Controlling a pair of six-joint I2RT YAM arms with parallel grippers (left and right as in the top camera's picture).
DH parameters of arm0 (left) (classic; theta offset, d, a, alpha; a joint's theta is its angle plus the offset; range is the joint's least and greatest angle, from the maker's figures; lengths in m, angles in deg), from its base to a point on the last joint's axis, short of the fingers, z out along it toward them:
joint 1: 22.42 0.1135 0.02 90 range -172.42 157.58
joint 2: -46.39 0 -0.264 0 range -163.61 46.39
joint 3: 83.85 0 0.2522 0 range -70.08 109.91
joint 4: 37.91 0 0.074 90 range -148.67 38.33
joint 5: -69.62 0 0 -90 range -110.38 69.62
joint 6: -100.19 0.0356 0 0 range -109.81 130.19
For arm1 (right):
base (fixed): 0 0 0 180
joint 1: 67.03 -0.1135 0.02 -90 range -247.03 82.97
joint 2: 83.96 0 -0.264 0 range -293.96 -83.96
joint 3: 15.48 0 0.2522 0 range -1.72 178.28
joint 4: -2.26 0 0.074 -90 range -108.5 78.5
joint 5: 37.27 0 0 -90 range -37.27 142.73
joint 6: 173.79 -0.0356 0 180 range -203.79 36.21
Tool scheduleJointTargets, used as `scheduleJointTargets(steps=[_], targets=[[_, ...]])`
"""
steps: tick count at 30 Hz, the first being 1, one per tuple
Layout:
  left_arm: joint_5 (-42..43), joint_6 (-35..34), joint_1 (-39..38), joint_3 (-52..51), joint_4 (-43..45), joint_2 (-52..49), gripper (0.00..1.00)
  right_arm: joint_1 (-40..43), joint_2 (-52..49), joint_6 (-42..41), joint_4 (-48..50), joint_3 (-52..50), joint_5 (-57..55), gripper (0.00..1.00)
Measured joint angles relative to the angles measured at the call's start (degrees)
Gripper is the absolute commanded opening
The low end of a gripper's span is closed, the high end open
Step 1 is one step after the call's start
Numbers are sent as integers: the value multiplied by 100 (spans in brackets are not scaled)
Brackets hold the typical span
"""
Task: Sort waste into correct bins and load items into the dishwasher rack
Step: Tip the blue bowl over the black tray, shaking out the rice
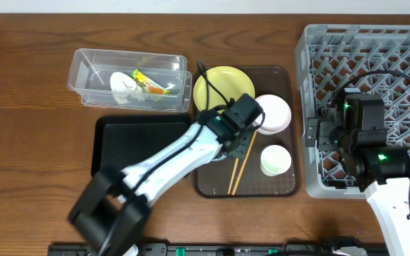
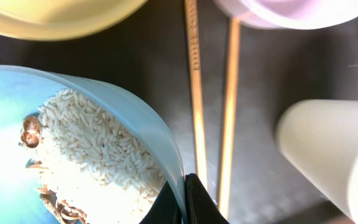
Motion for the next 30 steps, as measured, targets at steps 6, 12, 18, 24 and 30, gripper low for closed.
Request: scheduleJointTargets(steps=[6, 12, 18, 24, 30], targets=[[74, 0, 426, 0, -426, 876, 6, 0, 0, 0, 0, 0, 0, 99], [992, 179, 1720, -17, -857, 1126, 6, 0, 0, 0, 0, 0, 0, 99], [2667, 852, 3136, -496, -857, 1126, 6, 0, 0, 0, 0, 0, 0, 99], [4275, 1572, 4435, -1222, -822, 1126, 6, 0, 0, 0, 0, 0, 0, 99], [5355, 1869, 5453, -1709, -592, 1040, 6, 0, 0, 0, 0, 0, 0, 99]])
